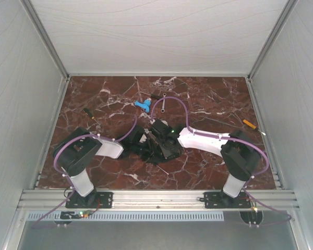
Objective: Snap on the fuse box
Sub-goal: Install the fuse at the fuse box base, then pick up the fuse from the center of the board.
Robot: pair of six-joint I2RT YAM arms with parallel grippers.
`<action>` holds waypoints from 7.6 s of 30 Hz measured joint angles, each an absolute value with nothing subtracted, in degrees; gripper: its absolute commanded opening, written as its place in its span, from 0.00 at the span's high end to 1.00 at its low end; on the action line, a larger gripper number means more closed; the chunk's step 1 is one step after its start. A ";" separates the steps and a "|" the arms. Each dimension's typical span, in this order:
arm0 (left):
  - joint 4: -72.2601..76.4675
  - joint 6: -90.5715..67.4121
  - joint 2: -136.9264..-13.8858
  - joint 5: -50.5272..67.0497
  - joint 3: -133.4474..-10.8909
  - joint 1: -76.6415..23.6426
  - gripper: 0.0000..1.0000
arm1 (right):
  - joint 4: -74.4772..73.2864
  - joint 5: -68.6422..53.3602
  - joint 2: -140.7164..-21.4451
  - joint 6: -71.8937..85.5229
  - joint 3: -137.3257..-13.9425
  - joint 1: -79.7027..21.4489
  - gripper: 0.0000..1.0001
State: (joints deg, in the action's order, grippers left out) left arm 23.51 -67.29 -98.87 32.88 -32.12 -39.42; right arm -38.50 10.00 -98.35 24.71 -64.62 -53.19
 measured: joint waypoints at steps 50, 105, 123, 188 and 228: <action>23.55 -67.68 -98.67 31.77 -32.12 -39.81 0.77 | -43.77 10.72 -103.35 22.85 -69.69 -53.08 1.00; 21.85 -67.53 -97.21 29.69 -32.12 -39.86 0.74 | -42.54 8.99 -99.66 22.24 -66.57 -53.74 0.86; -0.16 -57.14 -86.11 15.42 -39.38 -37.41 0.44 | -32.75 10.02 -73.63 20.18 -54.63 -46.22 0.25; -24.95 -30.35 -103.15 0.16 -61.84 -33.28 0.49 | -13.82 3.11 -64.01 19.81 -39.05 -35.92 0.06; -31.94 -18.57 -109.78 -3.40 -71.05 -31.92 0.62 | -13.76 1.65 -64.14 19.51 -39.05 -35.92 0.02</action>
State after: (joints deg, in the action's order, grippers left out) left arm -31.94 -18.57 -109.78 -3.40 -71.05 -31.92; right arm -13.76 1.65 -64.14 19.51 -39.05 -35.92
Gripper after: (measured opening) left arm 0.400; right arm 0.979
